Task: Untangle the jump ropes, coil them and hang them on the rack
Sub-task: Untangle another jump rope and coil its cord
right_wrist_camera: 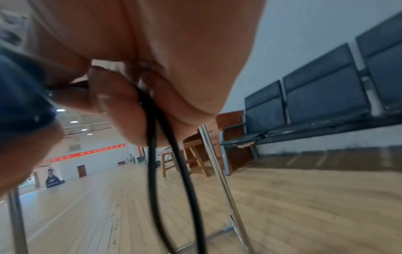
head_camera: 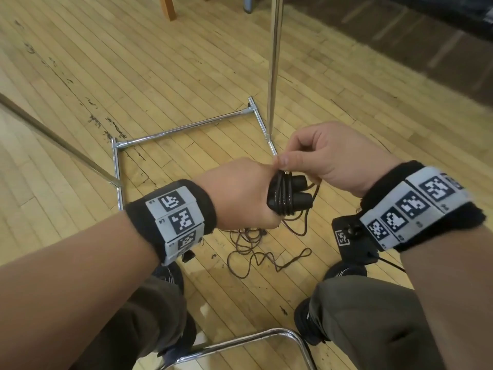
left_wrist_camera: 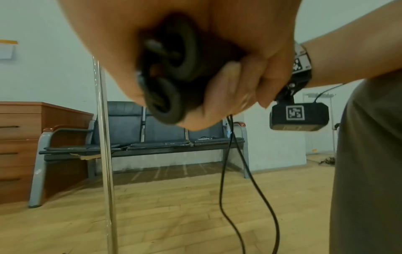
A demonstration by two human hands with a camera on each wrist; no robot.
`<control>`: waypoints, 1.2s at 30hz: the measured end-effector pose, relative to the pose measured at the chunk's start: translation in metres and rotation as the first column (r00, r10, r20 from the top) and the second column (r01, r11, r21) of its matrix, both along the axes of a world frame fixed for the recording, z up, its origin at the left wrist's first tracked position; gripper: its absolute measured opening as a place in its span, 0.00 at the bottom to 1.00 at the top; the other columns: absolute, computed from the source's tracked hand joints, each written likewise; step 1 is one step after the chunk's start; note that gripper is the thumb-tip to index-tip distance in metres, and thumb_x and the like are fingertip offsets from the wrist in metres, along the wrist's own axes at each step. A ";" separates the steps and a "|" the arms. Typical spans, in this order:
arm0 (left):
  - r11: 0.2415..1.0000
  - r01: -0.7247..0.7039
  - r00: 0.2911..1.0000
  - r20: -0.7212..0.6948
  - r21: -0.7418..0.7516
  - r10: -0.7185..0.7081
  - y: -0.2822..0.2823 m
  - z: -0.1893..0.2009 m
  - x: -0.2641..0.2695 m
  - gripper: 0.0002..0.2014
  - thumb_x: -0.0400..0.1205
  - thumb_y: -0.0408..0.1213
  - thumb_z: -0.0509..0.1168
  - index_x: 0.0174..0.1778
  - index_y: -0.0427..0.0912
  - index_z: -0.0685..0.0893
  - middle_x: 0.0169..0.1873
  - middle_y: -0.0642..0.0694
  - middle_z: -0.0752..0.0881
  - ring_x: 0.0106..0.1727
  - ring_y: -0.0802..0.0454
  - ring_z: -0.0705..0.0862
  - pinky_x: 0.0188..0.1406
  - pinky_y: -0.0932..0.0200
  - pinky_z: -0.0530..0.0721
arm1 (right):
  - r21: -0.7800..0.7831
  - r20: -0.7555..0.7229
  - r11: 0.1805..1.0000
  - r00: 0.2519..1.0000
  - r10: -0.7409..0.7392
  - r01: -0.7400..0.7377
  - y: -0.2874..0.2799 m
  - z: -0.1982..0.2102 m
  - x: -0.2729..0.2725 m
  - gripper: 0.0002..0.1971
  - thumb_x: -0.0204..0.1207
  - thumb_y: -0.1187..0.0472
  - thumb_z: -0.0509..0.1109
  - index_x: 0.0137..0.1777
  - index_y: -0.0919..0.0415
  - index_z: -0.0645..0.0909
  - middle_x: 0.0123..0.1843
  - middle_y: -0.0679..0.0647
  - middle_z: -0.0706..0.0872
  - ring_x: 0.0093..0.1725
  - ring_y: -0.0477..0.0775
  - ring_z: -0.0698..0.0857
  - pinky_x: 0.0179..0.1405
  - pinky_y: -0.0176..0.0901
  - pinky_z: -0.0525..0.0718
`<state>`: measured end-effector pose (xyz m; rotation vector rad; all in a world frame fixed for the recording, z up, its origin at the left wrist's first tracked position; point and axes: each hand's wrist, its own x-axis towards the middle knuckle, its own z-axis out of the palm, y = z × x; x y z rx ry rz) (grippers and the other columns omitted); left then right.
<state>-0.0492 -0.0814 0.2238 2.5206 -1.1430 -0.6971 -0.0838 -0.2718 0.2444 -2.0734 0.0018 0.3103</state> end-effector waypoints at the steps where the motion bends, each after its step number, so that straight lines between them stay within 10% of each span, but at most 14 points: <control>1: 0.999 -0.021 1.000 -0.014 -0.031 0.021 0.000 0.002 0.000 0.16 0.77 0.55 0.76 0.37 0.59 0.72 0.26 0.54 0.81 0.27 0.59 0.80 0.24 0.68 0.70 | 0.055 0.000 0.998 0.999 -0.037 0.037 0.000 -0.003 0.001 0.25 0.70 0.40 0.79 0.44 0.66 0.86 0.32 0.56 0.81 0.31 0.52 0.77 0.35 0.43 0.78; 7: 0.964 -0.216 0.949 -0.267 -0.157 0.169 -0.002 0.005 0.003 0.13 0.76 0.46 0.79 0.37 0.53 0.80 0.23 0.54 0.82 0.24 0.66 0.81 0.21 0.75 0.74 | 0.380 -0.239 0.891 0.957 -0.166 0.249 0.014 -0.030 0.011 0.20 0.77 0.45 0.76 0.47 0.65 0.82 0.36 0.51 0.86 0.35 0.51 0.84 0.36 0.44 0.84; 13: 0.813 -0.578 0.774 -0.365 -0.071 0.518 0.007 0.008 0.031 0.09 0.76 0.38 0.74 0.48 0.39 0.85 0.26 0.48 0.82 0.22 0.51 0.78 0.21 0.60 0.78 | 0.025 -0.301 0.979 0.935 -0.188 0.205 0.046 -0.051 0.008 0.15 0.91 0.52 0.60 0.50 0.58 0.84 0.25 0.46 0.79 0.23 0.45 0.72 0.23 0.41 0.70; 20: 0.837 -0.502 0.865 0.119 0.217 0.487 0.017 -0.007 0.045 0.16 0.81 0.42 0.73 0.55 0.42 0.73 0.37 0.48 0.81 0.33 0.53 0.78 0.25 0.58 0.71 | -0.372 -0.183 0.893 0.963 0.197 -0.254 0.064 -0.031 0.006 0.15 0.91 0.54 0.60 0.52 0.60 0.85 0.41 0.54 0.85 0.42 0.55 0.83 0.38 0.50 0.78; 27: 0.887 -0.452 0.861 0.308 0.094 0.406 0.016 -0.022 0.041 0.23 0.83 0.36 0.71 0.59 0.45 0.60 0.34 0.46 0.81 0.29 0.47 0.80 0.24 0.52 0.73 | -0.156 -0.168 0.988 0.986 -0.013 -0.013 0.072 -0.028 0.008 0.18 0.86 0.52 0.63 0.49 0.63 0.90 0.34 0.60 0.81 0.36 0.59 0.79 0.36 0.52 0.76; 32: 0.908 -0.417 0.886 0.205 -0.037 0.415 0.012 -0.022 0.038 0.28 0.80 0.33 0.73 0.68 0.45 0.63 0.34 0.49 0.80 0.28 0.53 0.79 0.21 0.58 0.68 | -0.040 -0.179 0.978 0.962 -0.208 0.204 0.067 -0.032 0.011 0.25 0.86 0.44 0.61 0.50 0.67 0.87 0.22 0.46 0.72 0.21 0.46 0.70 0.25 0.46 0.70; 36: 0.909 -0.404 0.915 -0.033 -0.102 0.403 0.004 -0.020 0.028 0.42 0.75 0.30 0.75 0.78 0.50 0.56 0.36 0.48 0.82 0.26 0.56 0.82 0.12 0.68 0.70 | -0.231 -0.048 0.948 0.971 -0.234 0.218 0.057 -0.034 0.011 0.26 0.89 0.44 0.60 0.47 0.65 0.88 0.30 0.59 0.85 0.29 0.55 0.81 0.28 0.49 0.76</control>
